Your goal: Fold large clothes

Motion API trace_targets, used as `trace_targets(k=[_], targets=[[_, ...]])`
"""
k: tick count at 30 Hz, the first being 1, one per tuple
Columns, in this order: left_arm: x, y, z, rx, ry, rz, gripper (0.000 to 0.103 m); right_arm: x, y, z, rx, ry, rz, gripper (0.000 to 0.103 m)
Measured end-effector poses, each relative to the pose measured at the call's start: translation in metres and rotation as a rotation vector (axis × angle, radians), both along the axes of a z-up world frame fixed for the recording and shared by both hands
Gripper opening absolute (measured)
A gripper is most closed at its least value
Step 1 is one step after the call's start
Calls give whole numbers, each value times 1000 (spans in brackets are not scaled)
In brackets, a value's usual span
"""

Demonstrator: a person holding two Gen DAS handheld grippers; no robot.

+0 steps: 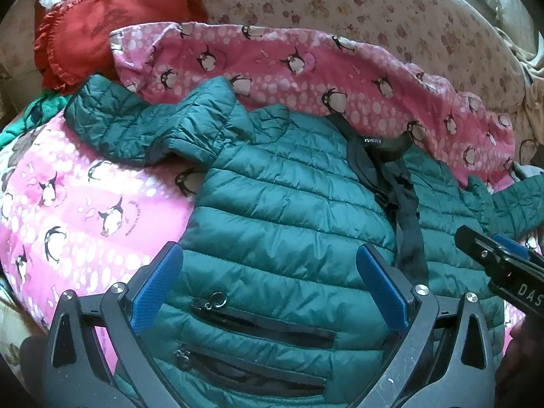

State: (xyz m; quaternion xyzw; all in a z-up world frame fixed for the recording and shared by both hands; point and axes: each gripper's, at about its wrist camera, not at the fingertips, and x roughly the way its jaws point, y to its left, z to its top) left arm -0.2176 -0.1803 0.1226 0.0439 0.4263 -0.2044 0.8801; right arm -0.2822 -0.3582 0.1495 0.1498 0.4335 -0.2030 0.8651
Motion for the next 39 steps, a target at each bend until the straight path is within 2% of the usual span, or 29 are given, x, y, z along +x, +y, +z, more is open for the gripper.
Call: trace_targets(k=[8, 19, 25, 39], targets=[[-3, -2, 3, 21, -5, -1, 102, 1, 9, 6, -13, -28, 37, 85], [14, -17, 0, 85, -31, -75, 102, -5, -16, -3, 47, -106, -79, 85], [26, -17, -3, 60, -18, -53, 102, 2, -16, -14, 40, -79, -71, 85], [48, -13, -9, 73, -12, -21, 102, 20, -13, -21, 23, -51, -39, 85]])
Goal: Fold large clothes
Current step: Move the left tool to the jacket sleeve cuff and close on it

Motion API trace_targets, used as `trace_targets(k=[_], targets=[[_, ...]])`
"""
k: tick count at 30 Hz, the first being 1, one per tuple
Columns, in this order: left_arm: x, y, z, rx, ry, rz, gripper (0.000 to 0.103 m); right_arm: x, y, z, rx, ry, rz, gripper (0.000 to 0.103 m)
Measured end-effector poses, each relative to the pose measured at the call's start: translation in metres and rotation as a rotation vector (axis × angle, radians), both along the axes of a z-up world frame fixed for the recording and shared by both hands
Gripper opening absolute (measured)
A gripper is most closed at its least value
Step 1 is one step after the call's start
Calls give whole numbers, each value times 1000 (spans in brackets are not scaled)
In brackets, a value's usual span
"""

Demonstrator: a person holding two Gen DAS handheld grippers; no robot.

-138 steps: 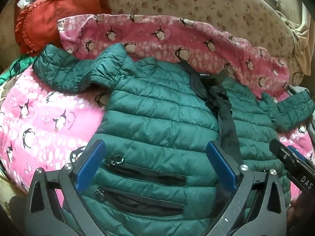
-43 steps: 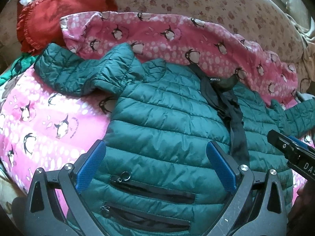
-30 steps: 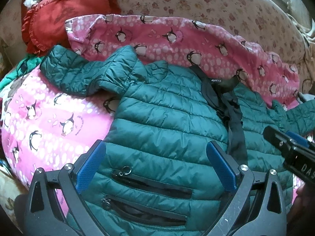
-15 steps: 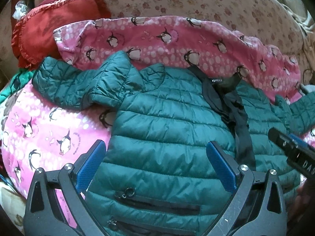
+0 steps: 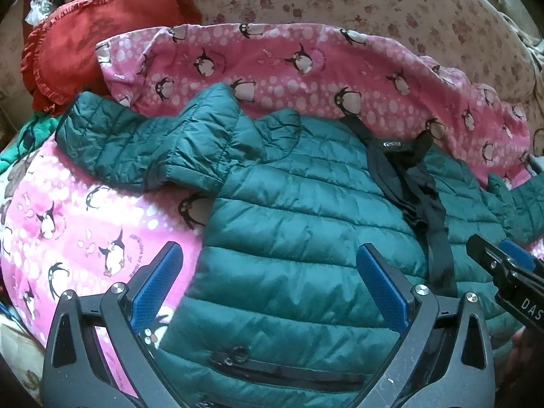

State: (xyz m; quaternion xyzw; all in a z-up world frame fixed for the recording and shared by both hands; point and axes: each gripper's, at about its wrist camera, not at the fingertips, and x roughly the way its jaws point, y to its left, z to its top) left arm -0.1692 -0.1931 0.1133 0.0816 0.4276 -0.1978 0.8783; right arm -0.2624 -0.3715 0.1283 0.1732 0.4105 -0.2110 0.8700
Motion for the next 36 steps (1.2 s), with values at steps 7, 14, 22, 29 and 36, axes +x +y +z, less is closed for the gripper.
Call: trace_targets(k=[7, 14, 22, 29, 36], targets=[[41, 27, -4, 12, 30, 57, 102, 12, 2, -6, 7, 6, 20, 85], [99, 79, -2, 7, 27, 192, 102, 29, -5, -16, 16, 23, 26, 85], [150, 130, -11, 20, 14, 309, 102, 38, -4, -27, 23, 53, 41, 85], [182, 164, -18, 44, 6, 376, 102, 33, -4, -29, 32, 63, 40, 85], [205, 180, -18, 118, -42, 380, 102, 26, -1, -27, 36, 63, 36, 85]])
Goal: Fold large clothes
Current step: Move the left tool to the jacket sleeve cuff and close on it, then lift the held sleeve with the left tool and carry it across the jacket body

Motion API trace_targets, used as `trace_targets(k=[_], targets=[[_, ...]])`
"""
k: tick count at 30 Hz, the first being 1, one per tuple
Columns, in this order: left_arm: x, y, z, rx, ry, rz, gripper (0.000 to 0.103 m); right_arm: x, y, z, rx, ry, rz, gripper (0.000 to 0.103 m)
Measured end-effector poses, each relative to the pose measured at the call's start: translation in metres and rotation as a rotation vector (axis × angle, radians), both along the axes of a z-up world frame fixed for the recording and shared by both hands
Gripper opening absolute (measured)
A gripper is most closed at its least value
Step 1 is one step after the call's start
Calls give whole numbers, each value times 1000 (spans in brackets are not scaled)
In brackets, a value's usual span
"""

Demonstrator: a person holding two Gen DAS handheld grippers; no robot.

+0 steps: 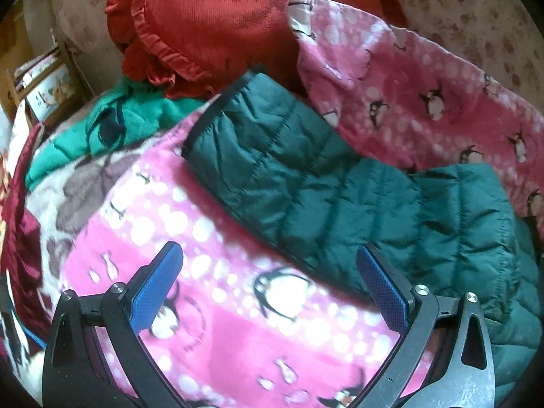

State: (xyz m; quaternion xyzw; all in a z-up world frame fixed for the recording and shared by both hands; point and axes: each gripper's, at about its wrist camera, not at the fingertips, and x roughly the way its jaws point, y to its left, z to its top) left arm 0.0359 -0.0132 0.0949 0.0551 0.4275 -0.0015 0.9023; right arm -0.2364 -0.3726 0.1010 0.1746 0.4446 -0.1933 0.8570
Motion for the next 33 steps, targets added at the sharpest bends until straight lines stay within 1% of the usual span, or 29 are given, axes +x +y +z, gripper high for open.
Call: trace_targets(k=[3, 7, 11, 14, 16, 17, 18, 19, 20, 21, 22, 23, 24, 25, 26, 28, 33], targets=[[10, 12, -3, -1, -3, 17, 102, -2, 5, 1, -3, 0, 8, 85], [31, 29, -9, -51, 12, 56, 102, -6, 11, 0, -5, -1, 18, 85], [49, 39, -9, -95, -5, 86, 102, -8, 14, -1, -3, 6, 16, 85], [63, 40, -10, -117, -9, 87, 102, -9, 12, -1, -5, 5, 4, 85], [74, 38, -13, -120, 0, 85, 93, -10, 10, -1, -2, 8, -4, 85], [79, 38, -15, -120, 7, 84, 90, -11, 9, -2, -1, 9, -6, 85], [84, 37, -17, -119, 11, 83, 81, -11, 8, -2, 0, 11, -8, 85], [86, 38, -18, -112, 11, 84, 77, -11, 8, -3, 1, 14, -10, 85], [88, 38, -19, -103, 5, 83, 76, -12, 7, -4, 1, 18, -13, 85], [90, 36, -19, -102, -6, 74, 72, -12, 6, -4, 0, 20, -17, 85], [91, 34, -18, -94, -19, 64, 59, -13, 6, -6, 2, 22, -21, 85], [91, 33, -19, -81, -24, 61, 51, -14, 5, -7, 6, 24, -24, 85], [92, 31, -18, -70, -27, 59, 37, -14, 5, -8, 9, 25, -26, 85], [93, 32, -17, -80, -25, 55, 23, -14, 5, -9, 12, 26, -28, 85], [92, 33, -15, -97, -23, 54, 19, -14, 5, -9, 12, 27, -28, 85], [89, 38, -10, -137, -27, 47, 15, -14, 7, -9, 9, 28, -19, 85], [74, 41, 9, -223, -26, -2, 13, -16, 9, -6, 7, 18, -11, 85]])
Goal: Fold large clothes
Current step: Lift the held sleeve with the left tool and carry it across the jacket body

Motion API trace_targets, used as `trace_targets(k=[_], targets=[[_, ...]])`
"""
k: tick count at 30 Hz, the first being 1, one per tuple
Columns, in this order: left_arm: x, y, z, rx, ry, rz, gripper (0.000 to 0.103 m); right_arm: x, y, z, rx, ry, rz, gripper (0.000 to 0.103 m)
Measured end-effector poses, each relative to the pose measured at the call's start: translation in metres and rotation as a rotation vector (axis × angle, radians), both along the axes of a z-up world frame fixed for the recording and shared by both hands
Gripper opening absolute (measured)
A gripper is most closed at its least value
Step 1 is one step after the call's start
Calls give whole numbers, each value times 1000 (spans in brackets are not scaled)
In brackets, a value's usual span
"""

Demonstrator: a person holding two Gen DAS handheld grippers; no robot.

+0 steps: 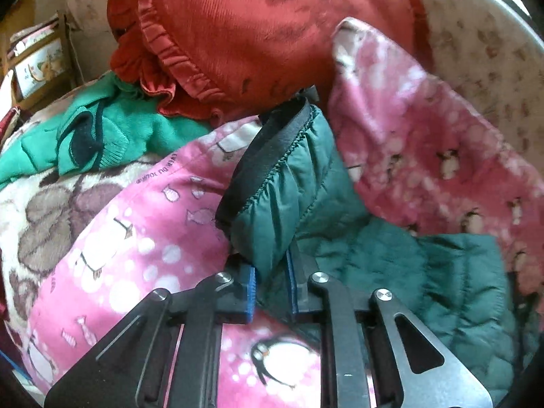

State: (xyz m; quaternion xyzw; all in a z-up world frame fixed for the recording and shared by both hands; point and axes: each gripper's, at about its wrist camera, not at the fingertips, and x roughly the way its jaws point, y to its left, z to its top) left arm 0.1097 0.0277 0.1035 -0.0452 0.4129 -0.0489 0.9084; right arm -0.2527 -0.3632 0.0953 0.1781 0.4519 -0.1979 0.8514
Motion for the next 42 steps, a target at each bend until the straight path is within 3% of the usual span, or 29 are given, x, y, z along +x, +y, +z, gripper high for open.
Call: trace_targets(k=[4, 11, 17, 25, 42], targets=[[-22, -6, 16, -74, 8, -55, 13, -8, -4, 3, -14, -10, -20, 85], [-68, -40, 44, -120, -8, -143, 13, -27, -20, 8, 4, -28, -82, 85], [-103, -69, 61, -89, -53, -172, 11, -45, -23, 13, 3, -46, -103, 85], [-145, -113, 78, -98, -58, -292, 11, -62, -27, 18, 7, -63, -123, 85], [-186, -174, 89, -107, -50, -406, 11, -89, -34, 20, 29, -76, -159, 85]])
